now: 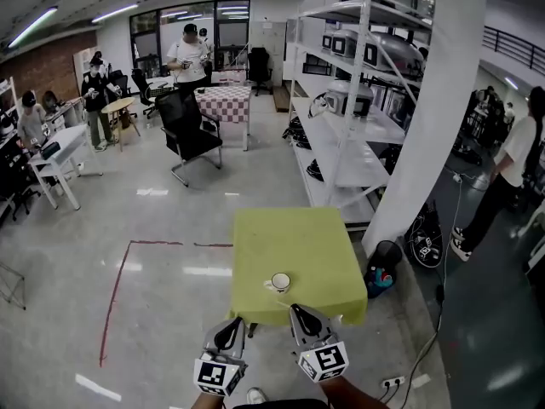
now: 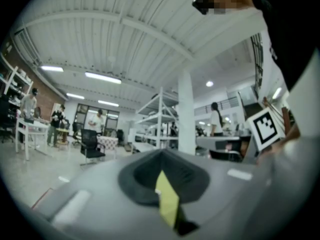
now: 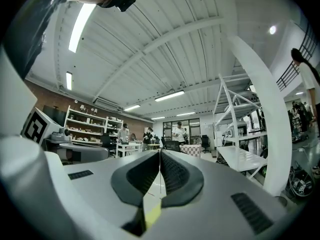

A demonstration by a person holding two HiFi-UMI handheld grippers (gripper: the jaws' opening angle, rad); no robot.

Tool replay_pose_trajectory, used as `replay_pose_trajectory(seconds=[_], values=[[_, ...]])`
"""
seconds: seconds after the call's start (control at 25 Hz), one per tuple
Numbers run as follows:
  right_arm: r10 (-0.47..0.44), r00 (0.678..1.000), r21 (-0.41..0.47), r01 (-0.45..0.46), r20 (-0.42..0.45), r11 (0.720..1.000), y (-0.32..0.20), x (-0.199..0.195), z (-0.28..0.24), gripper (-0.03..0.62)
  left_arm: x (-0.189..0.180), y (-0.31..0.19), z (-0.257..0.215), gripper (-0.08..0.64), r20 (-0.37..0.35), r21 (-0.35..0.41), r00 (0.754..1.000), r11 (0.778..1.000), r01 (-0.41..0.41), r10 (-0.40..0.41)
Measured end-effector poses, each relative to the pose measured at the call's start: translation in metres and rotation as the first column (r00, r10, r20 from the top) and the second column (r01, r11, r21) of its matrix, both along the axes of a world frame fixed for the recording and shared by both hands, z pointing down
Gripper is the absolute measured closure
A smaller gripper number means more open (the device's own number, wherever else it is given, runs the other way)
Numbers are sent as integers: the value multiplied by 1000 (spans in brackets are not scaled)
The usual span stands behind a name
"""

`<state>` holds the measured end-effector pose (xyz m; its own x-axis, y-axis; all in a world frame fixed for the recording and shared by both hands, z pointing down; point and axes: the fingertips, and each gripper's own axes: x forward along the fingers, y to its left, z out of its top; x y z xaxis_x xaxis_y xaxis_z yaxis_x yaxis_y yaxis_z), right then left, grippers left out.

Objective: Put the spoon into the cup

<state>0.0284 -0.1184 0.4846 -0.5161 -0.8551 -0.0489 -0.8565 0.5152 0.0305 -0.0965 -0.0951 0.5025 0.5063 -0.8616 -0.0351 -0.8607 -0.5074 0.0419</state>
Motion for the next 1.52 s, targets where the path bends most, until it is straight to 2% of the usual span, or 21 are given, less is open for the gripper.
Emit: replay_pose_trajectory(seconds=[0.28, 0.88, 1.2, 1.52], values=[[3, 1000, 6, -3, -12, 1000, -6, -23, -9, 581, -16, -11, -7, 554, -16, 20, 1000, 1000, -21, 21], [25, 999, 11, -24, -22, 1000, -33, -17, -12, 581, -11, -39, -3, 554, -18, 14, 999, 999, -42, 43], [27, 1000, -2, -27, 0, 1000, -77, 4, -2, 581, 9, -81, 2, 554, -2, 5, 999, 999, -39, 39], [18, 1000, -5, -18, 17, 1000, -147, 37, -5, 581, 38, -147, -2, 554, 14, 1, 1000, 1000, -13, 13]])
